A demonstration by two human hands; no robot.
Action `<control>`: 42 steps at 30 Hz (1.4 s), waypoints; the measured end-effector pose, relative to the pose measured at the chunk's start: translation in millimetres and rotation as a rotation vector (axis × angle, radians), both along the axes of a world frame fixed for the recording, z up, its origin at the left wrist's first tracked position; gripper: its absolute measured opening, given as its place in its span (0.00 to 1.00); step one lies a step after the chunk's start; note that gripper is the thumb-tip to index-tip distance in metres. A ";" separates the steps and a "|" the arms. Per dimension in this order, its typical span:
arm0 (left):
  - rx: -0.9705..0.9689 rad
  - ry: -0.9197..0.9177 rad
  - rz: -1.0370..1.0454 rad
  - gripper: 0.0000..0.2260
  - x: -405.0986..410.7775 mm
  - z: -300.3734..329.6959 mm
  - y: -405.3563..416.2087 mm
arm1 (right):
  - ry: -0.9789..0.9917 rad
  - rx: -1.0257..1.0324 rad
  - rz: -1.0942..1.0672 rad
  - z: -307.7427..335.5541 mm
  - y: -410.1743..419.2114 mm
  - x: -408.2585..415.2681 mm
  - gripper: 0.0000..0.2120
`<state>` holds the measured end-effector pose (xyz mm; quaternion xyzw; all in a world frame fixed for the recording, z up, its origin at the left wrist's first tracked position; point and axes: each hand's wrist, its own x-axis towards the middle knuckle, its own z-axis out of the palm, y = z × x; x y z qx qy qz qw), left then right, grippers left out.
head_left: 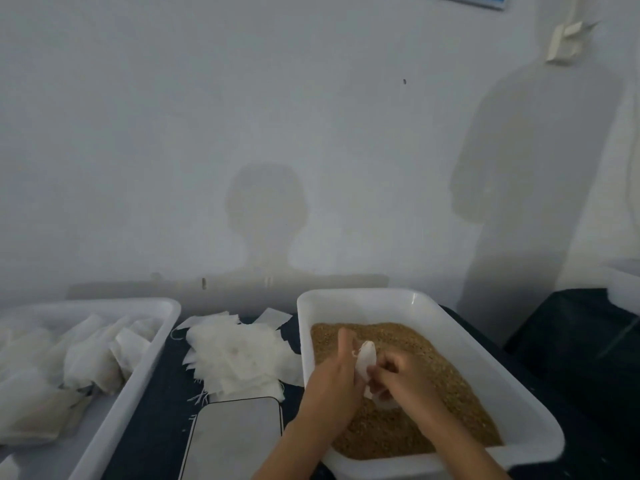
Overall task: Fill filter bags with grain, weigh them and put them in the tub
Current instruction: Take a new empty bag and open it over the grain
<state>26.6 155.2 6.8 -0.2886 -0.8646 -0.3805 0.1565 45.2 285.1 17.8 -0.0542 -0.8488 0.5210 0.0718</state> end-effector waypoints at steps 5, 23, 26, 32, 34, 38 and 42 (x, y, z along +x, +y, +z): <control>-0.214 0.115 0.015 0.08 -1.5 -2.3 0.0 | -0.032 -0.009 -0.027 -3.5 2.8 -1.5 0.09; -0.167 0.265 0.041 0.07 0.7 -2.9 -1.0 | -0.077 0.361 -0.172 -5.0 31.6 -5.6 0.16; -0.223 0.262 0.037 0.09 0.0 -4.2 -1.5 | -0.224 0.665 -0.061 -8.6 44.8 -4.3 0.19; -0.238 0.200 0.075 0.12 -0.3 -5.4 -1.7 | -0.351 0.945 0.076 -6.8 45.3 -2.6 0.09; -0.219 0.161 0.118 0.12 -1.1 -4.7 -1.9 | -0.341 0.947 0.090 -0.1 48.2 -4.0 0.09; -0.195 0.112 0.229 0.08 -2.2 -2.6 -1.6 | -0.282 0.963 0.101 28.3 60.7 2.3 0.09; -0.146 0.218 0.322 0.06 -2.1 5.4 -4.3 | -0.260 1.094 0.015 63.9 66.7 12.5 0.04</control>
